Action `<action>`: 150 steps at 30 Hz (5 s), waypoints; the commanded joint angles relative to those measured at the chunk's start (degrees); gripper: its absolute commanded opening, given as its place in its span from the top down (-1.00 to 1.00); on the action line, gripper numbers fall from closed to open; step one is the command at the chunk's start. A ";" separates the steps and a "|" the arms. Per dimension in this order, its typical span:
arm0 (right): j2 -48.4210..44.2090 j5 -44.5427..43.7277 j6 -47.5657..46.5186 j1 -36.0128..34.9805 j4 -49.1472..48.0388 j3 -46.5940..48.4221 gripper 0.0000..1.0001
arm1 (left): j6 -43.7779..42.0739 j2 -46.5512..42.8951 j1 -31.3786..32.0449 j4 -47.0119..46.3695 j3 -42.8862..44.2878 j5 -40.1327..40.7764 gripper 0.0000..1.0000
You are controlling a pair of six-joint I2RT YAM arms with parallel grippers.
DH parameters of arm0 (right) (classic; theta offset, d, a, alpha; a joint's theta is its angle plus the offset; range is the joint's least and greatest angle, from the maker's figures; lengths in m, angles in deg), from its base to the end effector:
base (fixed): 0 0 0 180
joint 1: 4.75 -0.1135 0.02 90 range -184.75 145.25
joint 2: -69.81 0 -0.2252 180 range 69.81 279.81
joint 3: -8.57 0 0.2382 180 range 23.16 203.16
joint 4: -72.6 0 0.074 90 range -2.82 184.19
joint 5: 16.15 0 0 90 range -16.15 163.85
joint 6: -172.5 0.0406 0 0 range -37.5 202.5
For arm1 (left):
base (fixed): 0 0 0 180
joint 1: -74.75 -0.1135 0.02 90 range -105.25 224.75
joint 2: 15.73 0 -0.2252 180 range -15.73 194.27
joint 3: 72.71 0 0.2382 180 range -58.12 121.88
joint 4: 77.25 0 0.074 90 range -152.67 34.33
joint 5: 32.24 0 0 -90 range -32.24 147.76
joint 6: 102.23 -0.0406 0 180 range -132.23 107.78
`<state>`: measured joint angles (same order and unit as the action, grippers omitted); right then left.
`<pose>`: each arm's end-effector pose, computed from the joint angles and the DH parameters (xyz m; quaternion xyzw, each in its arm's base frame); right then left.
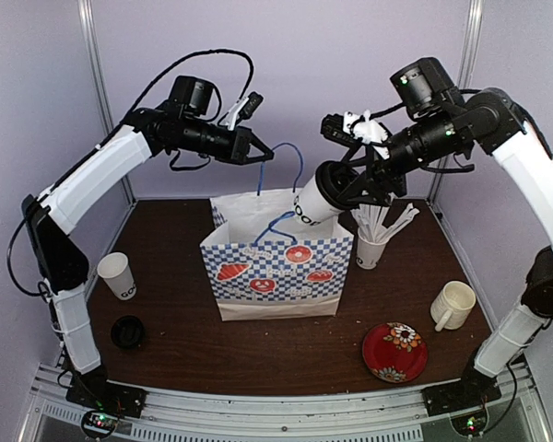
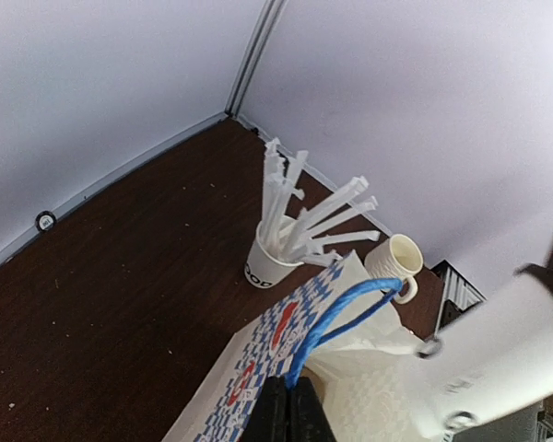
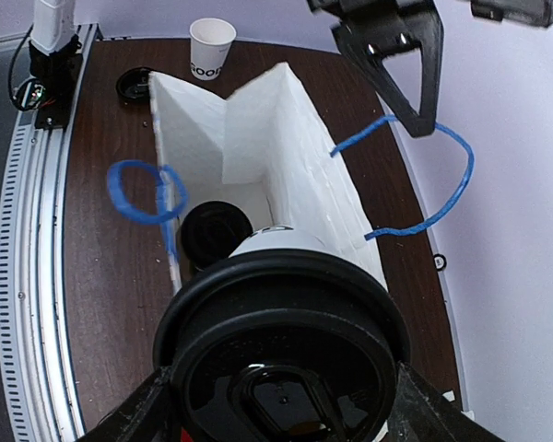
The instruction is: Pack the takeout coffee
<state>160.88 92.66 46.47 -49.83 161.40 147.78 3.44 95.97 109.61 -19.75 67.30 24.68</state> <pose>0.1803 0.1993 0.4428 -0.6347 0.6368 0.1805 0.3988 0.3215 -0.2510 0.3830 0.2799 0.7912 -0.4291 0.3340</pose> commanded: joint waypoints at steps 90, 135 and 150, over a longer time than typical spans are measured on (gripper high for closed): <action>-6.24 -38.27 -13.11 -25.77 -32.06 -54.27 -0.25 | -1.92 -19.73 2.70 -5.08 -33.42 15.09 -0.64; 13.57 -17.08 -10.28 -8.73 -19.73 -32.30 -0.23 | -2.49 -28.62 -0.88 -5.47 -43.47 12.94 -0.64; 35.09 -6.13 -12.18 -2.83 5.50 0.10 -0.23 | -3.98 -29.38 -5.58 -2.24 -41.93 9.47 -0.66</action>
<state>191.04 82.11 34.67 -53.18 157.05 141.68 0.75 66.40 105.47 -22.11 23.83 36.57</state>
